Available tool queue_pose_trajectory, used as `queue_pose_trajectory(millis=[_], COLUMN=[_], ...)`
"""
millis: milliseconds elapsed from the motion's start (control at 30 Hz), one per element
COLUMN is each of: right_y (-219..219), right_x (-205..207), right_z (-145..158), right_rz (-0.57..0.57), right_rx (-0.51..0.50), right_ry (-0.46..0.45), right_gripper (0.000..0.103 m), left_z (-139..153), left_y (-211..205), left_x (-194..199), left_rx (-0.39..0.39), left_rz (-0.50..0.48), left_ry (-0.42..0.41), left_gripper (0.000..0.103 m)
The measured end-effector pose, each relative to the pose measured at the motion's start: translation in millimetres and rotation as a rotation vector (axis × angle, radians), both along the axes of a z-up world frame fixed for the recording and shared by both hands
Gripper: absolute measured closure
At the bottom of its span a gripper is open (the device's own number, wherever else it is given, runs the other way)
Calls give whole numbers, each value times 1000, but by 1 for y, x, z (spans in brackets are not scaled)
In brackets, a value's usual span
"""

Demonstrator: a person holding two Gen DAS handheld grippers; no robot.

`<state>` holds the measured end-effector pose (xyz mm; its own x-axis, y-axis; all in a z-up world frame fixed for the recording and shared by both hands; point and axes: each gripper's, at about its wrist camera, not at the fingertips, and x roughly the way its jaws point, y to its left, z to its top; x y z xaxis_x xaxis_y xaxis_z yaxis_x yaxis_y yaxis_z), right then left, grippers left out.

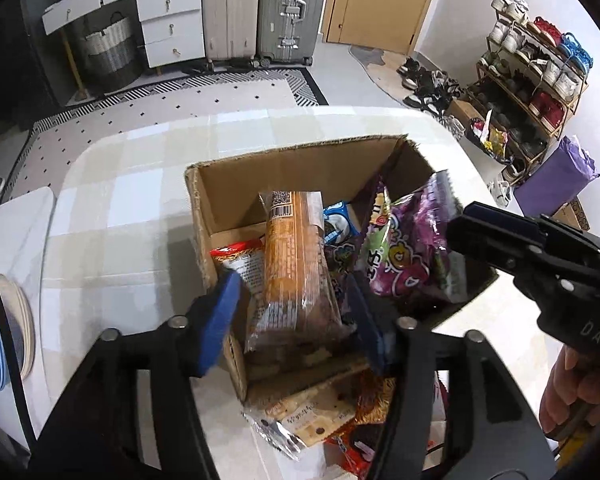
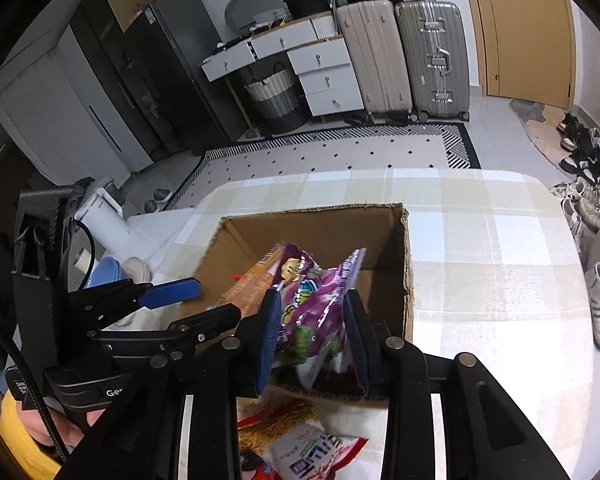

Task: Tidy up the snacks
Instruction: 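Lower both packs into the box and open both grippers, then withdraw both grippers from the box back over the remaining snacks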

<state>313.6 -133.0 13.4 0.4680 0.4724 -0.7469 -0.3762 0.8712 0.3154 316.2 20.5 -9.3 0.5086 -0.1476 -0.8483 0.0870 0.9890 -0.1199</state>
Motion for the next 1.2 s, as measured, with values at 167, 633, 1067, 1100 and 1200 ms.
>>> queue_pose_trajectory(millis=[167, 633, 1067, 1100, 1200], right_y=[-2, -10, -38, -40, -47], right_x=[-23, -118, -233, -239, -259], right_z=[23, 85, 114, 113, 107], right_rz=[1, 17, -6, -9, -9], right_rx=[6, 54, 122, 130, 149], right_ry=[-48, -203, -410, -413, -409], right_gripper=[68, 57, 26, 24, 22], left_z=[19, 73, 107, 108, 109], left_y=[-2, 1, 15, 16, 20], left_x=[-23, -115, -228, -232, -252], left_rx=[2, -14, -40, -45, -57], left_rz=[5, 37, 94, 97, 110], left_ry=[-36, -138, -258, -262, -280], left_gripper=[37, 24, 20, 20, 20])
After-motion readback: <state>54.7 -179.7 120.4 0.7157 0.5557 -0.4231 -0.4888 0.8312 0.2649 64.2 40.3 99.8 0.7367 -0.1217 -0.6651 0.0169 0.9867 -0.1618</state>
